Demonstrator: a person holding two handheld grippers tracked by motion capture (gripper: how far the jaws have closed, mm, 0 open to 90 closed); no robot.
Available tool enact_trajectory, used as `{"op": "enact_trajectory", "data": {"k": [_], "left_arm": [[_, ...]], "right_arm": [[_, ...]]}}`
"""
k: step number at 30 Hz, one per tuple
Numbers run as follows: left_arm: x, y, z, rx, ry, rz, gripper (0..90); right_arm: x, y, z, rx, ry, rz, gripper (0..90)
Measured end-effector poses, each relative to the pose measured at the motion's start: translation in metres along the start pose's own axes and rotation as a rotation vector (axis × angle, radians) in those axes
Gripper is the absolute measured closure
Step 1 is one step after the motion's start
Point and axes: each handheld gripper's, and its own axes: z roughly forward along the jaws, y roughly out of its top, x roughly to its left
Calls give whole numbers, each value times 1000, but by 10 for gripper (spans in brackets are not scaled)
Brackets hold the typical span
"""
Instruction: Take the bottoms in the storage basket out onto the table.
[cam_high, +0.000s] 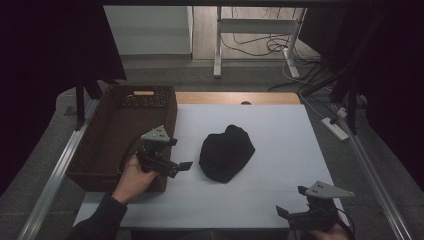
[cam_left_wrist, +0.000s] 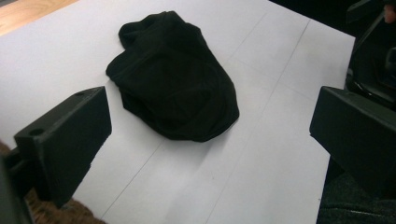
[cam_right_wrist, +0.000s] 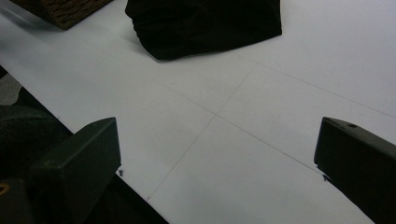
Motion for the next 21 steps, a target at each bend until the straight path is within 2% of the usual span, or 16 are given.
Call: {"op": "enact_trajectory", "data": {"k": [10,21], "left_arm": [[-2,-11,-11,-5,24,-18,0],[-3,-26,-24,-22,26,-49,0]], "right_arm": [[0,0,0,0,-1,-3,8],[0,0,0,1,-2,-3,9]]}}
